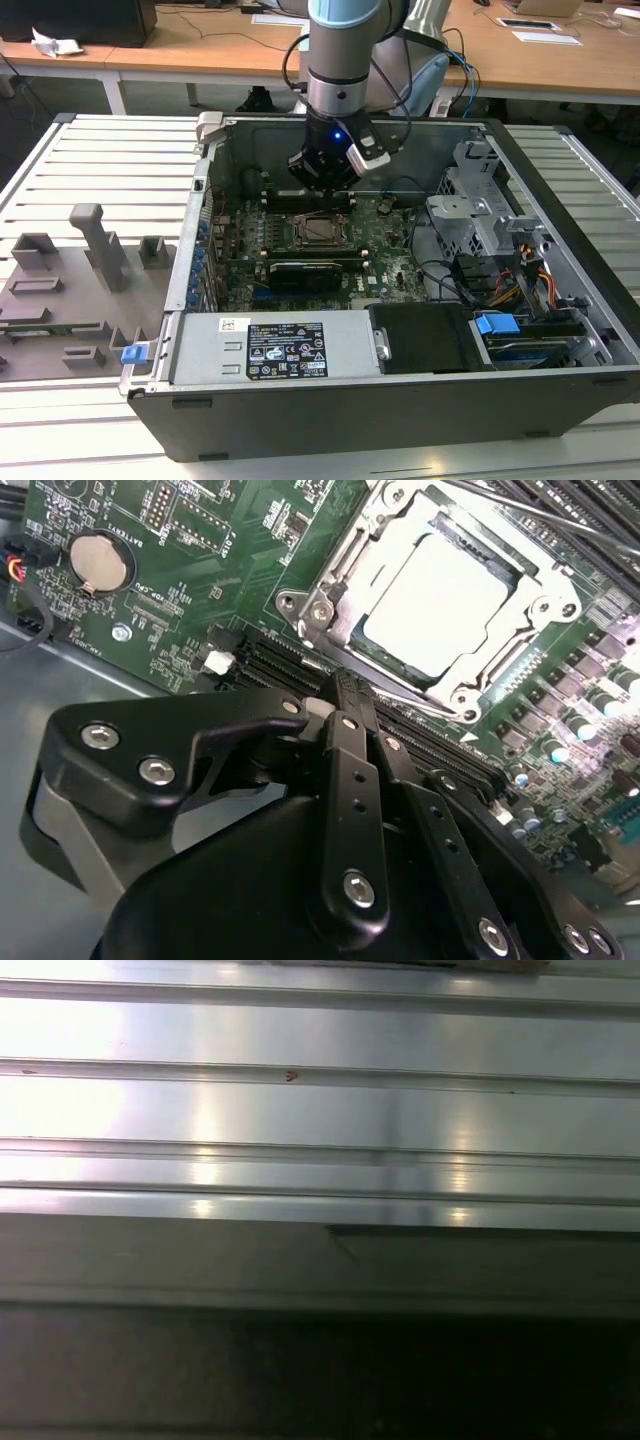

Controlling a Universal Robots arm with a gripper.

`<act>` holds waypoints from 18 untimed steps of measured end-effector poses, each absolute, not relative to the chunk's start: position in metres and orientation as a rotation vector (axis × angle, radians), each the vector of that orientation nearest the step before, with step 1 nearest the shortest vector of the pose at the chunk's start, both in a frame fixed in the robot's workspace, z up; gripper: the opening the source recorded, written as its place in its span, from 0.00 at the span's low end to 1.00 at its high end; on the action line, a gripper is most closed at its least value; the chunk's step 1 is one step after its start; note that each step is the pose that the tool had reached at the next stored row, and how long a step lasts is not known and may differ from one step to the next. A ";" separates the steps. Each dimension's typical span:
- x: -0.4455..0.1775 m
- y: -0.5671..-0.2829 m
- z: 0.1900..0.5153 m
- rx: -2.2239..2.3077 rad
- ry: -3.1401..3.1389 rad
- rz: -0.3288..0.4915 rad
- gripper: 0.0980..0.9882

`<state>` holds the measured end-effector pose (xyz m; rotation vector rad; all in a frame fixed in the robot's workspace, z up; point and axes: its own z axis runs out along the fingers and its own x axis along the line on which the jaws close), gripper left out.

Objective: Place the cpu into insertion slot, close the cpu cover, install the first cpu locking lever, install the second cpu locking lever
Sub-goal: 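Install the first cpu locking lever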

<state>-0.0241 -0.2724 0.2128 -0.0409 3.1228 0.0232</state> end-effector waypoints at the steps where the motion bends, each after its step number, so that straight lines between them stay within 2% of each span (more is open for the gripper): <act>1: -0.024 -0.272 0.211 -0.041 3.123 0.023 0.01; 18: -0.022 -0.271 0.202 -0.041 3.124 -0.005 0.01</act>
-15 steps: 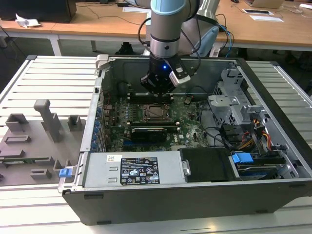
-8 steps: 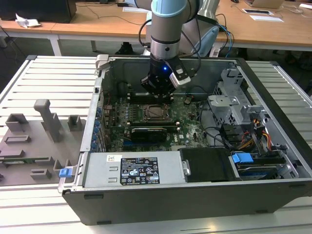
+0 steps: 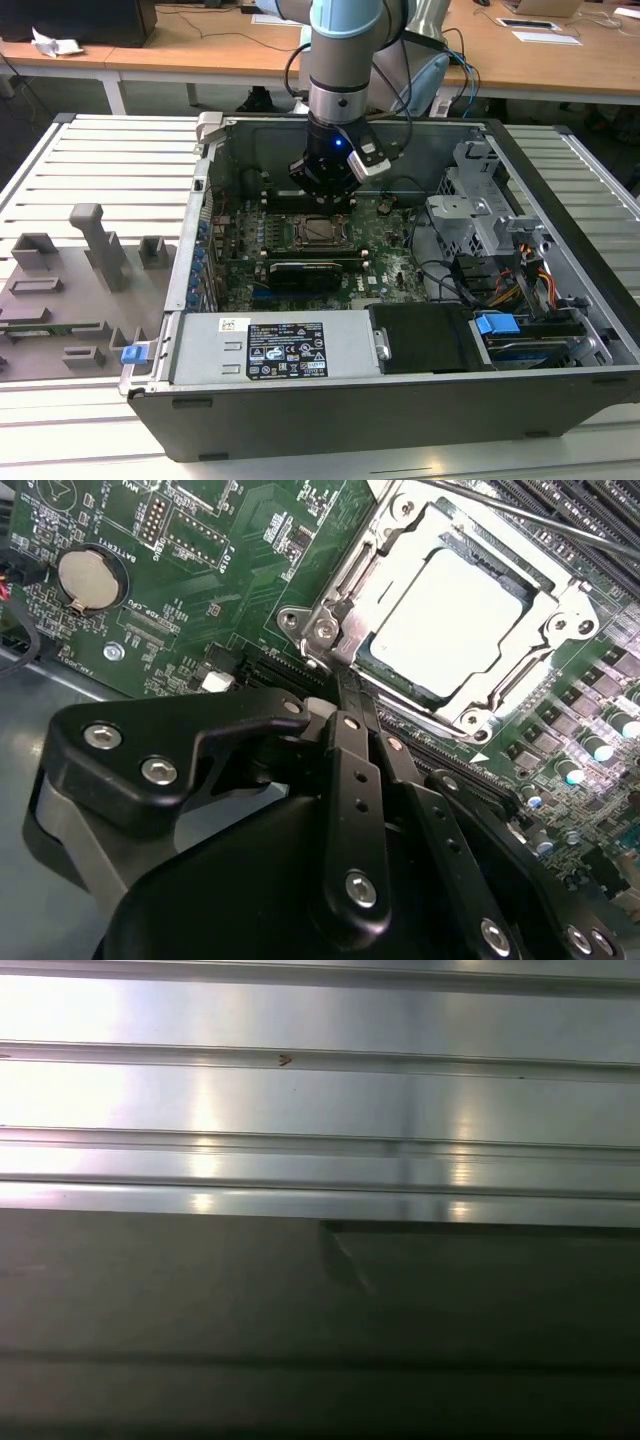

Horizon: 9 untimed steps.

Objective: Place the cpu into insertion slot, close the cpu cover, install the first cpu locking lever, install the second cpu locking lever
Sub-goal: 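Install the first cpu locking lever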

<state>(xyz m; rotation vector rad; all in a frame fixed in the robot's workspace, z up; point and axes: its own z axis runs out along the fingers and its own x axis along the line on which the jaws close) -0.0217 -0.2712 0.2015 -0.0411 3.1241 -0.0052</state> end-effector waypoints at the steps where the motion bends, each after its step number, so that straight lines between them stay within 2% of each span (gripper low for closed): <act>1: -0.022 -0.271 0.201 -0.041 3.124 -0.005 0.01; 9: -0.022 -0.272 0.218 -0.041 3.124 -0.004 0.01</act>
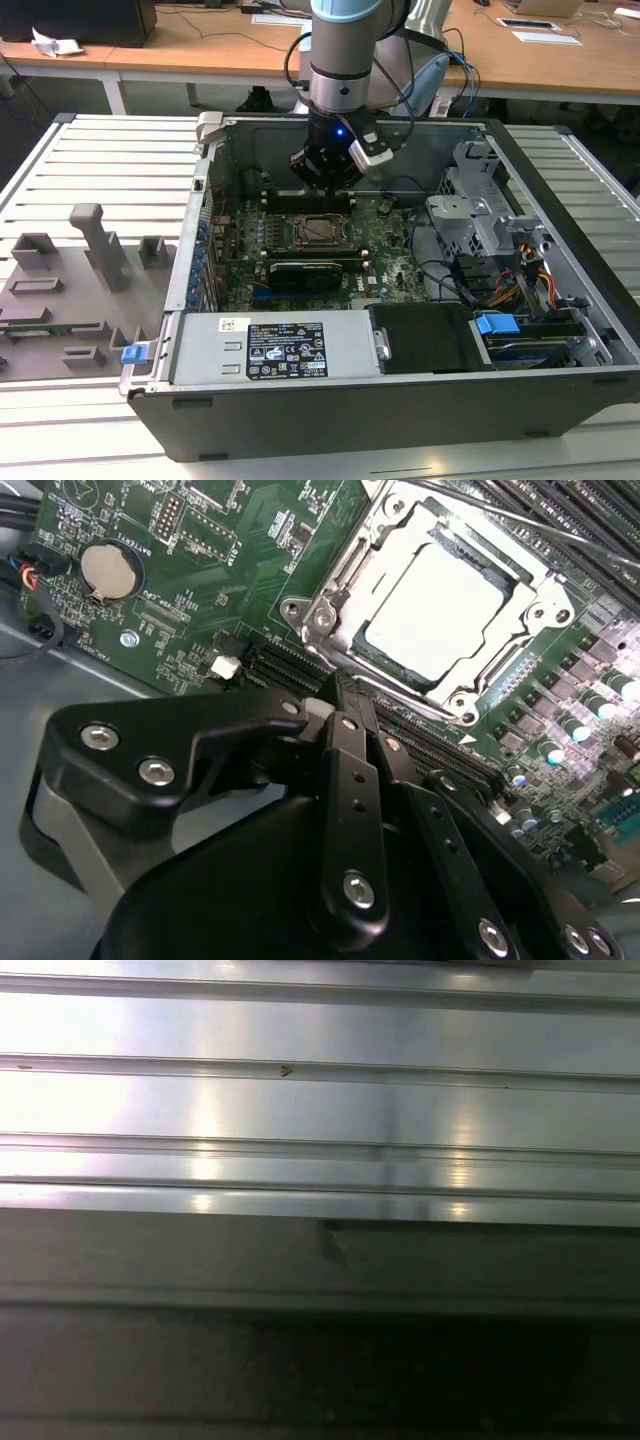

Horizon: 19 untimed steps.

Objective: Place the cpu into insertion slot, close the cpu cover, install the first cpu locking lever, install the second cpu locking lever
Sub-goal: 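Install the first cpu locking lever, then install the second cpu locking lever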

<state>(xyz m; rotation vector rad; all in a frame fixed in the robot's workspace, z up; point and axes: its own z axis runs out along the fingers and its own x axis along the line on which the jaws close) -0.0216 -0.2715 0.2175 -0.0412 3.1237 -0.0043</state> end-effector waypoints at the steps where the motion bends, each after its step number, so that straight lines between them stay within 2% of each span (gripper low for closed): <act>1: -0.022 -0.272 0.218 -0.041 3.124 -0.004 0.01; 16: -0.022 -0.283 0.217 -0.041 3.124 -0.004 0.01; 19: -0.022 -0.283 0.229 -0.041 3.128 -0.003 0.01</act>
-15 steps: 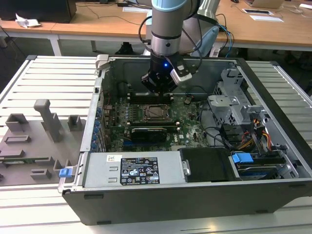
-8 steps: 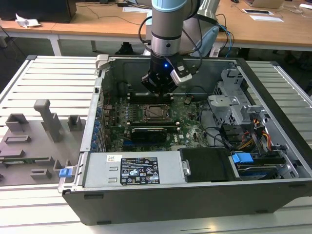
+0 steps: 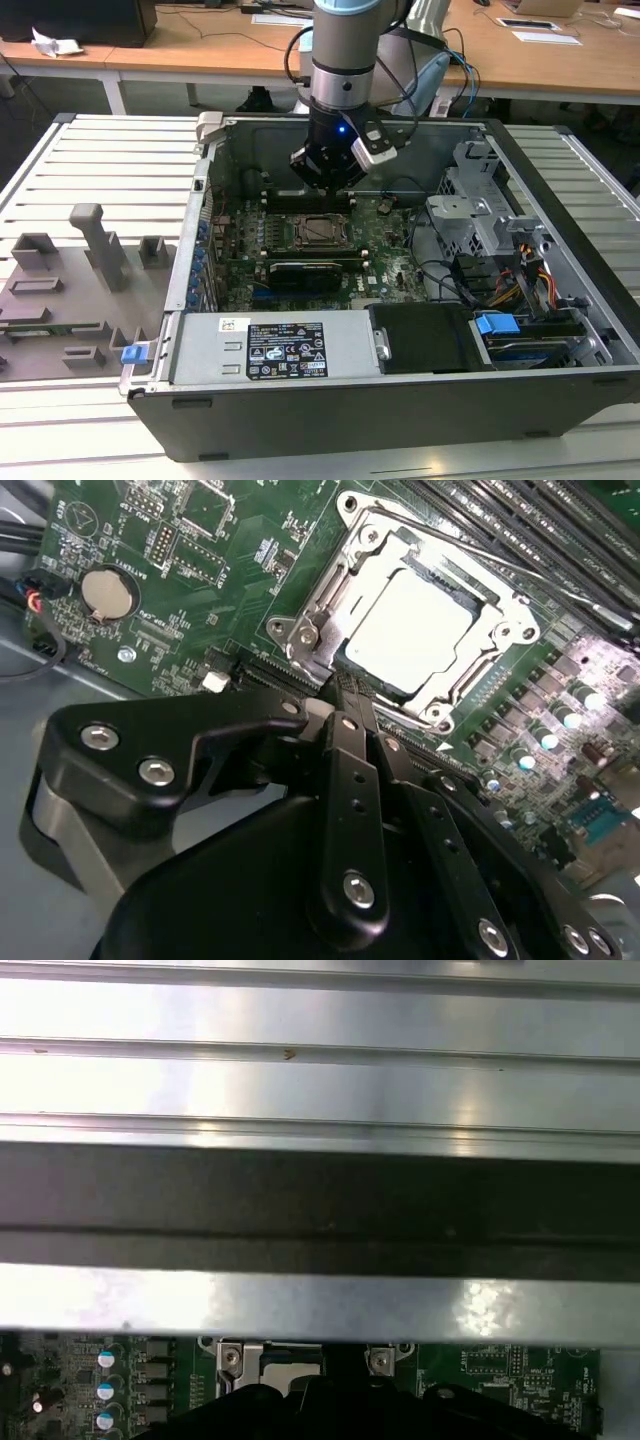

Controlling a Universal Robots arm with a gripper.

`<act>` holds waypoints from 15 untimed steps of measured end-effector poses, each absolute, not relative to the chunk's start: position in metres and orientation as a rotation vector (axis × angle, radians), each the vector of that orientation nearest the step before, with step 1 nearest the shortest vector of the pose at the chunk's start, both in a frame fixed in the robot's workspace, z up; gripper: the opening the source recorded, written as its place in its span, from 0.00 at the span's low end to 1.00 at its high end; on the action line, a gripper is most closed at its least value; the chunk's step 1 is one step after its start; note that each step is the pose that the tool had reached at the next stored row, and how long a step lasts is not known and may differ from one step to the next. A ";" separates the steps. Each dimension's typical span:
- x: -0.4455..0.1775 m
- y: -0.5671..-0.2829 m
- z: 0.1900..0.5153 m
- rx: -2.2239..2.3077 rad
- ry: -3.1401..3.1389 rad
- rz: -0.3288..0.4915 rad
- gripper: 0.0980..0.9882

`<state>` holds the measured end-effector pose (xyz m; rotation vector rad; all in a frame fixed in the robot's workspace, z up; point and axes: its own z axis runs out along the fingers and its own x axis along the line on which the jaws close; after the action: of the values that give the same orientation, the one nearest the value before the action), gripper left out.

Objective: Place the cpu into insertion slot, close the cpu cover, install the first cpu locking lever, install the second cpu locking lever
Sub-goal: 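Install the second cpu locking lever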

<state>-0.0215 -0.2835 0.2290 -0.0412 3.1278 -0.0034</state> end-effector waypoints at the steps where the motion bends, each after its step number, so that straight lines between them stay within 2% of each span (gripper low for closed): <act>1: -0.021 -0.284 0.230 -0.042 3.128 -0.003 0.01; 8: -0.022 -0.309 0.230 -0.041 3.128 0.000 0.01; 15: -0.022 -0.311 0.237 -0.041 3.128 0.000 0.01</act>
<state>-0.0215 -0.3109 0.2367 -0.0413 3.1278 -0.0001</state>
